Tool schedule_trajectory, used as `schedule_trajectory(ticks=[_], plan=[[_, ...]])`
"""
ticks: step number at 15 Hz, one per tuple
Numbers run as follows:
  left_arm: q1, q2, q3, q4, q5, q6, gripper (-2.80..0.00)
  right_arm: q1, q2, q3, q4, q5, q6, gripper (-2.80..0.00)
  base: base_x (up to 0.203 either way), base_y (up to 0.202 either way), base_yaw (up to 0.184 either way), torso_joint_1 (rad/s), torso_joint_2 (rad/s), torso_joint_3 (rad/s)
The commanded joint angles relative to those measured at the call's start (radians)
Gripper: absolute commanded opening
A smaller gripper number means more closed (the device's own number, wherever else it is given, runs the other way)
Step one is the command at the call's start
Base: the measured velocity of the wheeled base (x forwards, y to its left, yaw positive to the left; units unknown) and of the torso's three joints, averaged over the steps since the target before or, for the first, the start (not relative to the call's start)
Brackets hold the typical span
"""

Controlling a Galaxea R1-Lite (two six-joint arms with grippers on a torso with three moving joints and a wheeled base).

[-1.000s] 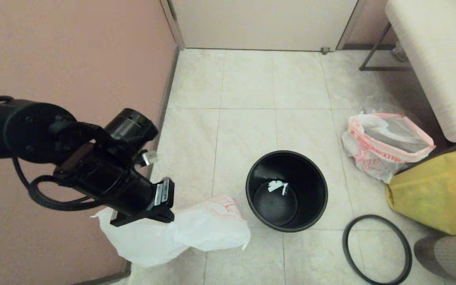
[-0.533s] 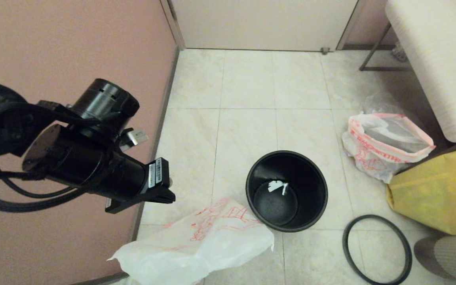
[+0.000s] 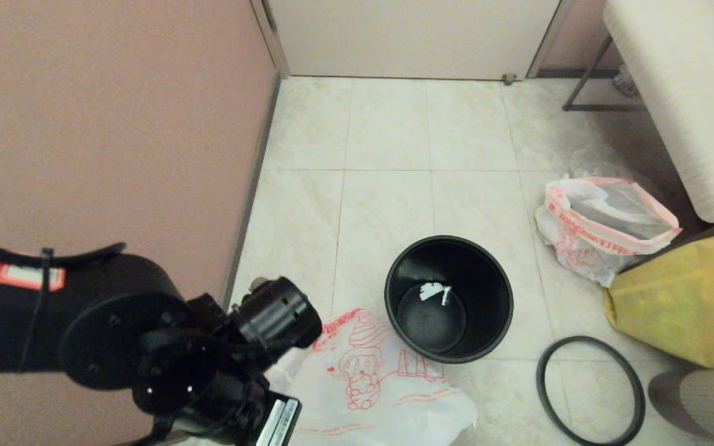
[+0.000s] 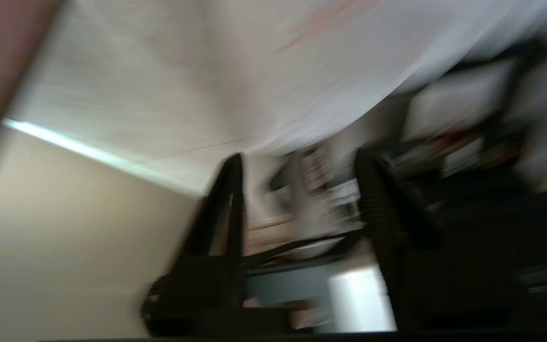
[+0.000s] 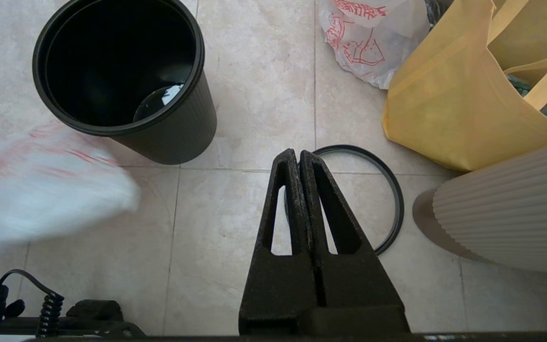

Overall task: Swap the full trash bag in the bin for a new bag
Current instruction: Put the new garbage bag on the trash can

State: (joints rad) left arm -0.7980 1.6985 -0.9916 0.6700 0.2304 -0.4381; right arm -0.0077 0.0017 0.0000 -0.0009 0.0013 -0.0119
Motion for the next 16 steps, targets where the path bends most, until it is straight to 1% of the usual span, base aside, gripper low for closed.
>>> schedule_trajectory(ticks=[1,2,3,5,7,9,12,13,15,16], plan=[[-0.088,-0.011,0.117,-0.001,0.057,0.090,0.00,0.000,0.000,0.000,-0.001,0.000,0.000,-2.80,0.000,0.000,0.000,0.000,0.00,0.000],[-0.110,0.002,0.166,-0.011,0.101,0.136,0.00,0.000,0.000,0.000,0.001,0.000,0.000,-2.80,0.000,0.000,0.000,0.000,0.00,0.000],[-0.112,0.043,0.179,-0.030,0.135,0.148,0.00,0.000,0.000,0.000,-0.001,0.000,0.000,-2.80,0.000,0.000,0.000,0.000,0.00,0.000],[-0.082,0.167,0.188,-0.116,0.196,0.158,0.00,0.000,0.000,0.000,0.000,0.000,0.000,-2.80,0.000,0.000,0.000,0.000,0.00,0.000],[-0.057,0.270,0.191,-0.203,0.225,0.162,0.00,0.000,0.001,0.000,-0.001,0.000,0.000,-2.80,0.000,0.000,0.000,0.000,0.00,0.000],[-0.050,0.338,0.189,-0.266,0.232,0.162,0.00,0.000,0.000,0.000,-0.001,0.000,0.000,-2.80,0.000,0.000,0.000,0.000,0.00,0.000],[-0.049,0.402,0.195,-0.445,0.219,0.163,0.00,0.000,0.001,0.000,0.000,0.000,0.000,-2.80,0.000,0.000,0.000,0.000,0.00,0.000],[-0.049,0.407,0.220,-0.489,0.215,0.168,0.00,0.000,0.000,0.000,-0.001,0.000,0.000,-2.80,0.000,0.000,0.000,0.000,0.00,0.000],[-0.066,0.376,0.272,-0.510,0.214,0.184,0.00,0.000,0.000,0.000,0.001,0.000,0.000,-2.80,0.000,0.000,0.000,0.000,0.00,0.000],[-0.071,0.352,0.295,-0.513,0.203,0.191,0.00,0.000,0.000,0.000,0.000,0.000,0.000,-2.80,0.000,0.000,0.000,0.000,0.00,0.000]])
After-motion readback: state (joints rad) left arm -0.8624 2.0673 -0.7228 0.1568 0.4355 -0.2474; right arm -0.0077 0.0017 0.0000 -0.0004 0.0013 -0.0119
